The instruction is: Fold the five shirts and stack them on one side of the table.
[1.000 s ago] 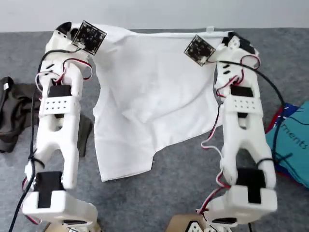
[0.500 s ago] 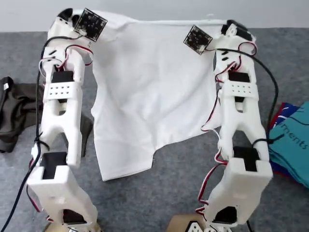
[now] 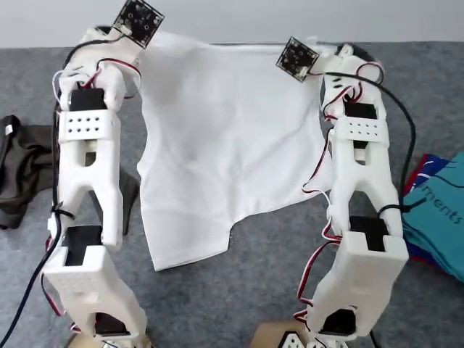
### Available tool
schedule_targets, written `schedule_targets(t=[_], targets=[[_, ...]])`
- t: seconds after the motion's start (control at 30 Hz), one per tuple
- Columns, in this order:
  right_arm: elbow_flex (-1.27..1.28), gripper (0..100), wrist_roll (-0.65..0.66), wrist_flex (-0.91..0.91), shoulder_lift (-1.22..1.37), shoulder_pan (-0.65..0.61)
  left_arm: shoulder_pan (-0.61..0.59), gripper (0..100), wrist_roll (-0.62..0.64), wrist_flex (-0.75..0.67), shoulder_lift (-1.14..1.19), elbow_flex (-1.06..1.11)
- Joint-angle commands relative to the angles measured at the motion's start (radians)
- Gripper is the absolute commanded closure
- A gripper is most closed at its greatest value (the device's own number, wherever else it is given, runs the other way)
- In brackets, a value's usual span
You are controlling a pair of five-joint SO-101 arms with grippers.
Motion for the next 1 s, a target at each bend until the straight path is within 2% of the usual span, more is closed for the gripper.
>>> schedule_targets(t=[0.0,0.27,0.43,0.67,0.8,0.97], targets=[[-0.064,98.7,0.005,0.130,-0.084,0.007,0.003,100,-0.003,0.250,-0.018,-0.094],[-0.064,98.7,0.005,0.427,-0.176,0.031,0.003,100,-0.021,0.738,-0.018,-0.260],[-0.064,98.7,0.005,0.575,-0.246,0.036,0.003,100,-0.215,0.984,-0.018,-0.323],[-0.064,98.7,0.009,0.776,-0.297,0.038,-0.021,100,-0.296,1.003,-0.092,-0.189],[-0.064,98.7,0.040,0.895,-0.311,0.035,-0.011,100,-0.377,1.003,-0.241,0.038],[-0.064,98.7,0.038,1.007,-0.334,0.038,0.041,100,-0.387,1.003,-0.477,0.371]])
